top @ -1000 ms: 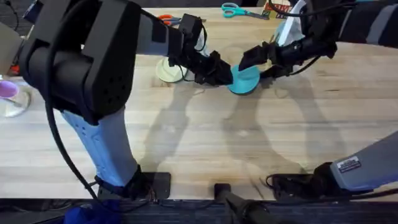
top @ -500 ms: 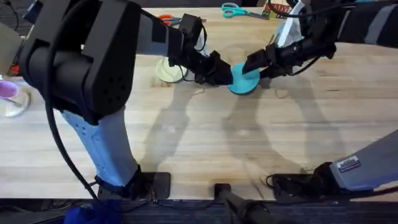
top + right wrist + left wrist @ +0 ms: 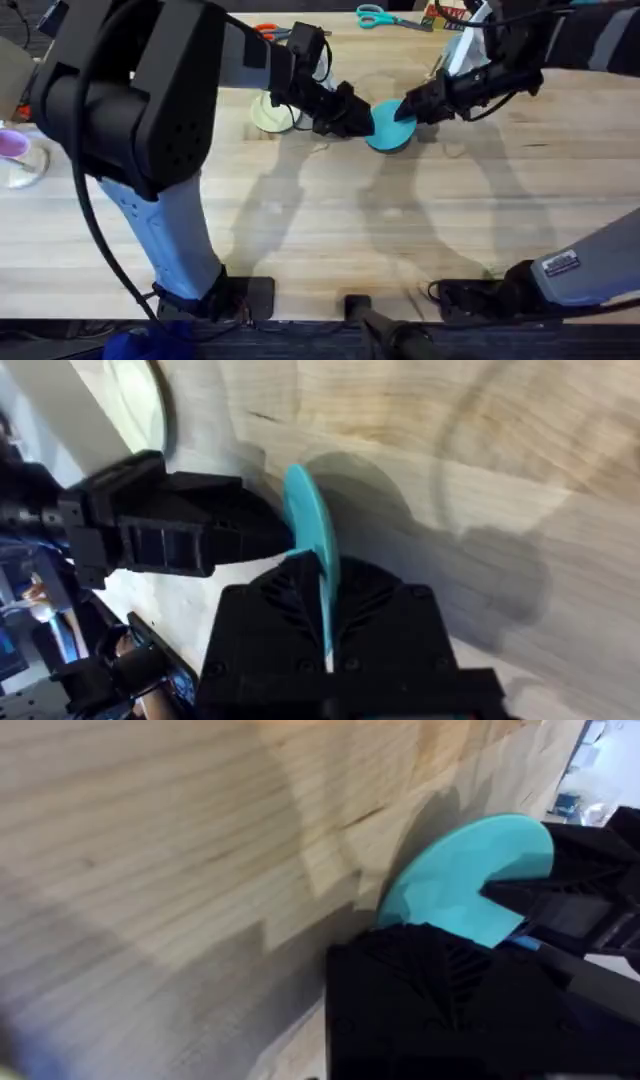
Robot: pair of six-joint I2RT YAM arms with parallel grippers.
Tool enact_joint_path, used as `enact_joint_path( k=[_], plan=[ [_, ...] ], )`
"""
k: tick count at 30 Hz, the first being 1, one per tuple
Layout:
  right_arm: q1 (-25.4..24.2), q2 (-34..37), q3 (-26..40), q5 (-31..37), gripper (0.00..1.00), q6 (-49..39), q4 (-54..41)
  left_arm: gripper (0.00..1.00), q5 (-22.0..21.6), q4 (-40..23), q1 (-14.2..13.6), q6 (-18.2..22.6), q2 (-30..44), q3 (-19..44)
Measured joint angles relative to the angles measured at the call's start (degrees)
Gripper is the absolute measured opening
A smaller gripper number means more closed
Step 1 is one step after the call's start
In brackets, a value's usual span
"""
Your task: Pick up the plates from the table one by one and place each into a slot on the dish rack.
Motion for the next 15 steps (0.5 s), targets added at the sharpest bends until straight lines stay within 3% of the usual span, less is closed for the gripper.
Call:
enact_joint_path(
  k=[9,15],
  plan=[
    [-0.11,0.00,0.00,-0.44,0.031,0.01,-1.00,0.040,-0.41,-0.61,0.00,0.57,-0.40,0.22],
    [0.09,-0.35,0.00,-0.83,0.031,0.03,-2.55,0.040,-5.37,-3.73,0.05,2.76,-4.20,0.20]
  ],
)
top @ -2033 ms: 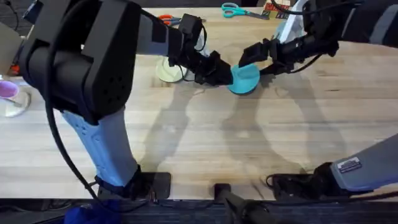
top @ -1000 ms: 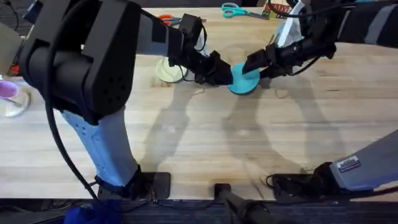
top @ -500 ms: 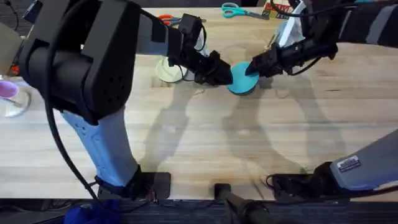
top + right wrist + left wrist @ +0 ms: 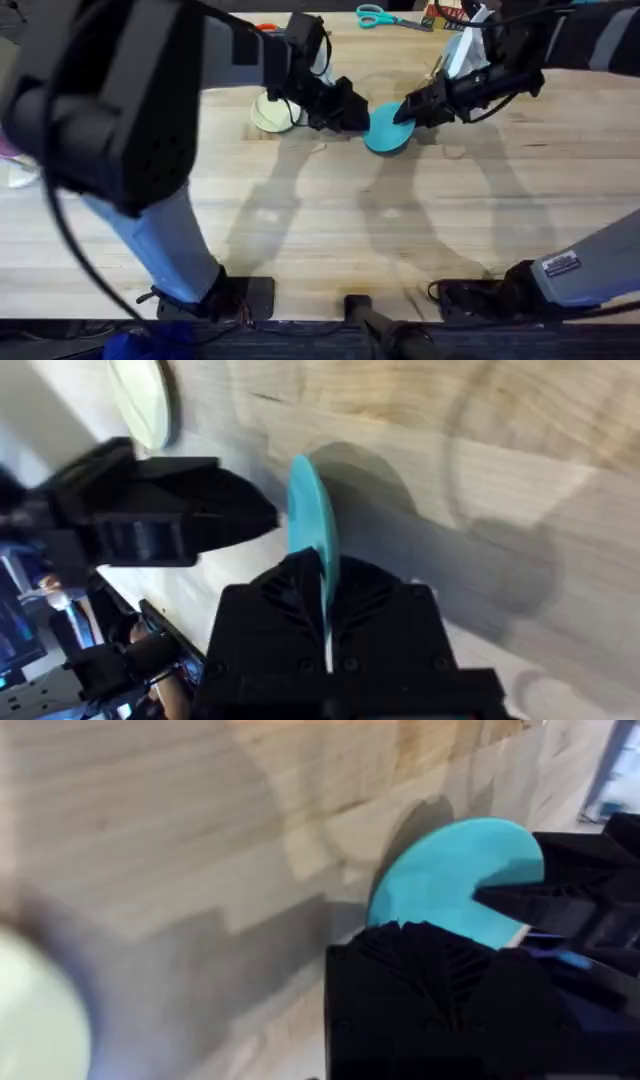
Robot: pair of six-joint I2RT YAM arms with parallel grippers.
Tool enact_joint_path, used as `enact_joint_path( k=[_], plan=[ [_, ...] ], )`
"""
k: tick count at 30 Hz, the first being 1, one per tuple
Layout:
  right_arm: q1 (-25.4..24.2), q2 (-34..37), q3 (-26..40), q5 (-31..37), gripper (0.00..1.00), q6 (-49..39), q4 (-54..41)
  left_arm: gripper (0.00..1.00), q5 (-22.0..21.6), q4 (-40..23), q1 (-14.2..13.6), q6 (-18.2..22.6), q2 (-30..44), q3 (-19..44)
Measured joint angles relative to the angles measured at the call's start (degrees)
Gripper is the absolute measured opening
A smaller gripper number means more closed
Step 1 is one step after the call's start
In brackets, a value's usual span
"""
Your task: Pick up the plates from the table one by one and place each into a slot on the dish rack.
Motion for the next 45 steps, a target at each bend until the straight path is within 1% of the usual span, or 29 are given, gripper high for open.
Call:
enact_joint_path(
  k=[4,7,11,15,17,23,26,30,32,39,43,44,45],
  plan=[
    [0.16,-1.78,0.68,1.32,0.032,-0.22,-3.42,0.040,-4.24,-7.07,1.02,3.21,-6.14,0.00],
    [0.26,-3.70,2.54,5.05,0.032,-1.97,-8.15,0.040,-7.36,-12.47,2.29,6.52,-11.03,0.00],
    [0.26,-6.91,5.97,9.58,0.032,-5.57,-14.02,0.040,-11.13,-18.04,3.79,11.25,-16.59,0.00],
    [0.26,-10.65,10.18,12.34,0.032,-10.17,-18.34,0.040,-15.13,-21.85,4.47,14.88,-22.48,0.00],
    [0.26,-12.60,11.67,13.26,0.031,-11.98,-19.09,0.040,-16.69,-23.22,4.74,16.32,-25.42,0.00],
    [0.26,-19.26,14.55,15.76,0.031,-17.50,-19.47,0.041,-19.56,-28.00,6.22,21.28,-34.57,0.00],
    [0.26,-22.28,15.28,17.59,0.031,-20.05,-19.52,0.040,-21.83,-32.08,7.19,22.98,-38.20,0.00],
    [0.26,-25.46,15.41,20.50,0.031,-24.10,-20.00,0.040,-26.23,-37.50,8.37,25.34,-41.91,0.00],
    [0.26,-26.54,15.41,22.13,0.031,-25.85,-20.50,0.040,-28.78,-39.01,8.61,26.00,-43.38,0.00],
    [0.31,-29.23,15.41,30.00,0.031,-29.78,-20.33,0.040,-37.55,-42.11,8.61,27.14,-47.36,0.00],
    [0.28,-30.25,15.41,33.53,0.031,-31.71,-20.35,0.040,-40.82,-42.42,8.61,27.36,-47.93,0.00],
    [0.31,-30.34,15.41,33.92,0.031,-32.34,-20.33,0.063,-41.34,-42.39,8.61,27.56,-47.91,0.00],
    [0.31,-30.38,15.43,34.31,0.031,-32.89,-20.33,0.128,-41.79,-42.37,8.61,27.78,-47.91,0.00]
  ],
)
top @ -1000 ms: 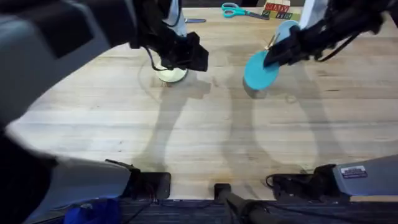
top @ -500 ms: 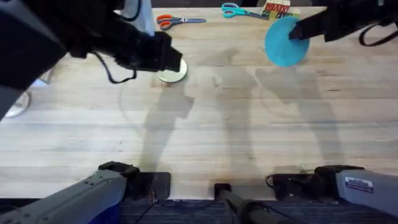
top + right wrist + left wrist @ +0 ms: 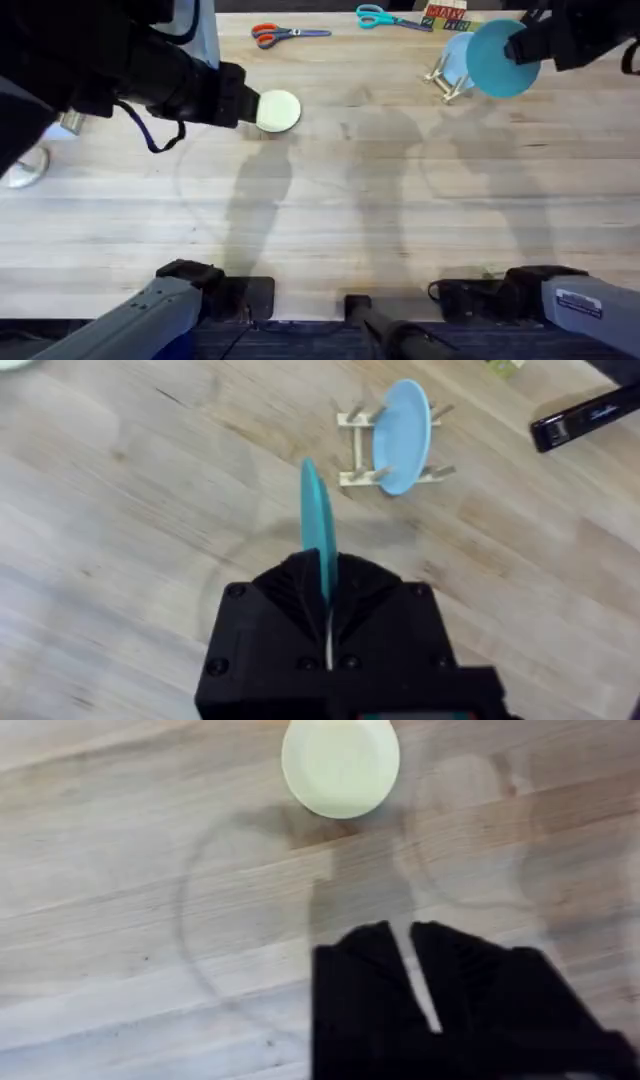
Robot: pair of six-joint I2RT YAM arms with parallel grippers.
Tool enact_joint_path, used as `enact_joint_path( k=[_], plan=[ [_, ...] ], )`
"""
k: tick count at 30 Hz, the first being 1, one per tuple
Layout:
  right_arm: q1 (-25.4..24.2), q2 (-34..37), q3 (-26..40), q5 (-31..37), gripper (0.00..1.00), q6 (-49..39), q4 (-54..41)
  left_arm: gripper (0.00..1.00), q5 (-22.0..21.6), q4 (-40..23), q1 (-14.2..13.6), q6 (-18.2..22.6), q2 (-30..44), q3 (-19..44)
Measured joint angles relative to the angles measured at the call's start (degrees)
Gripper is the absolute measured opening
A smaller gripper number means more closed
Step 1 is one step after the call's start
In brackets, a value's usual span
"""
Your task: Pick up the plates from the table one by one and place each into a slot on the dish rack.
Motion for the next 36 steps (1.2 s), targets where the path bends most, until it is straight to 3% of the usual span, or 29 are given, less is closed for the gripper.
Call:
enact_joint_path(
  k=[2,6,7,22,36],
  plan=[
    [0.00,0.00,0.00,0.60,0.031,-1.19,0.00,0.339,-0.50,0.16,0.00,0.15,0.00,0.00],
    [0.00,0.00,0.00,1.13,0.031,-2.59,0.84,0.946,-1.18,0.19,0.00,0.04,-0.02,0.00],
    [0.00,0.00,0.00,1.27,0.031,-2.78,1.34,0.980,-1.35,0.19,0.00,0.05,-0.01,0.00],
    [0.00,0.10,0.02,1.58,0.031,-2.93,5.74,0.993,-1.59,0.19,0.00,0.07,-0.02,0.00],
    [-0.02,5.59,0.09,1.76,0.031,-0.58,14.46,0.993,-1.59,0.19,0.00,0.07,-0.02,0.00]
  ],
)
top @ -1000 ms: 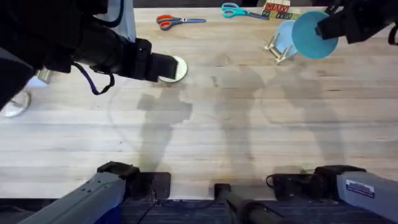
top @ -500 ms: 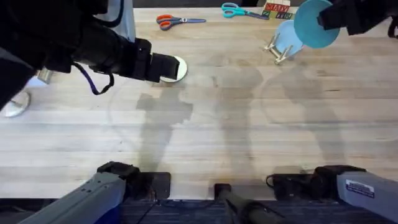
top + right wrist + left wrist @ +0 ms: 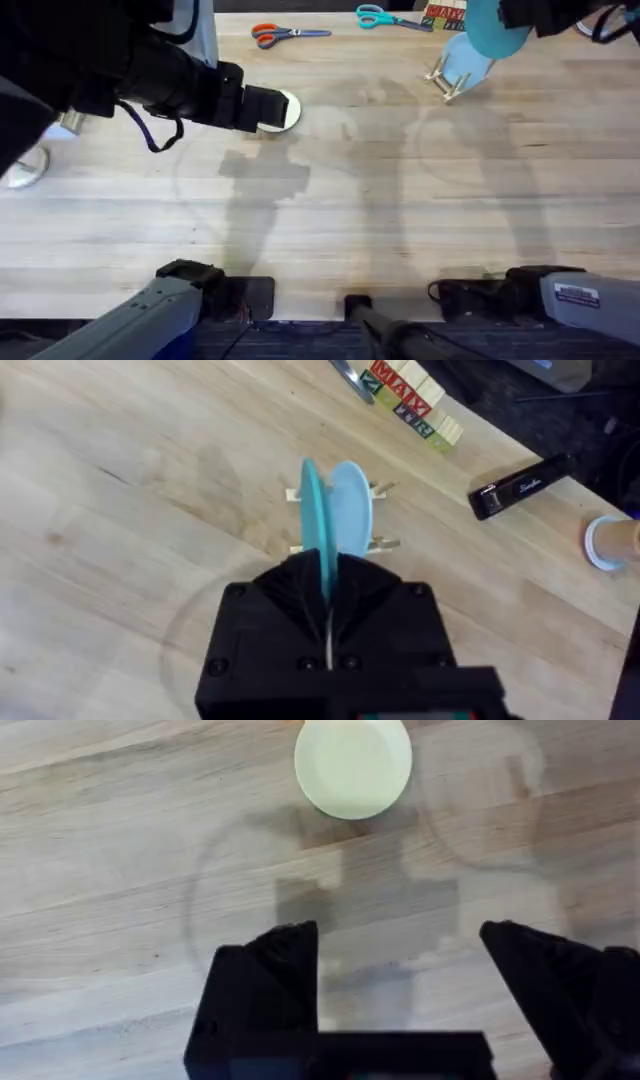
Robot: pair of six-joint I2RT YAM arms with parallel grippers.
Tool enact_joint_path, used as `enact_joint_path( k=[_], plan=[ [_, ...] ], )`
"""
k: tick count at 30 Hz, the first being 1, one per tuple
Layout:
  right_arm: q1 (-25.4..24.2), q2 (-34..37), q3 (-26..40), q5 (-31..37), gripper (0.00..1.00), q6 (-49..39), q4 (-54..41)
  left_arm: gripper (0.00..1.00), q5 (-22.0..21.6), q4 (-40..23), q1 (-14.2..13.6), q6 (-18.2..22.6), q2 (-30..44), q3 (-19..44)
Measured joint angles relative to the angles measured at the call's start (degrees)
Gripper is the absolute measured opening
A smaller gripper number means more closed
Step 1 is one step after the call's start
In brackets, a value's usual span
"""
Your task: Pick up the plates from the table one by one and place each into a slot on the dish rack.
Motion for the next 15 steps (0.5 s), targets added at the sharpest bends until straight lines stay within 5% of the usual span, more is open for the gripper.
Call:
enact_joint_path(
  k=[15],
  plan=[
    [-0.71,6.67,0.00,0.00,0.030,-0.75,2.81,0.993,0.00,-0.02,0.00,0.00,0.02,0.00]
  ],
)
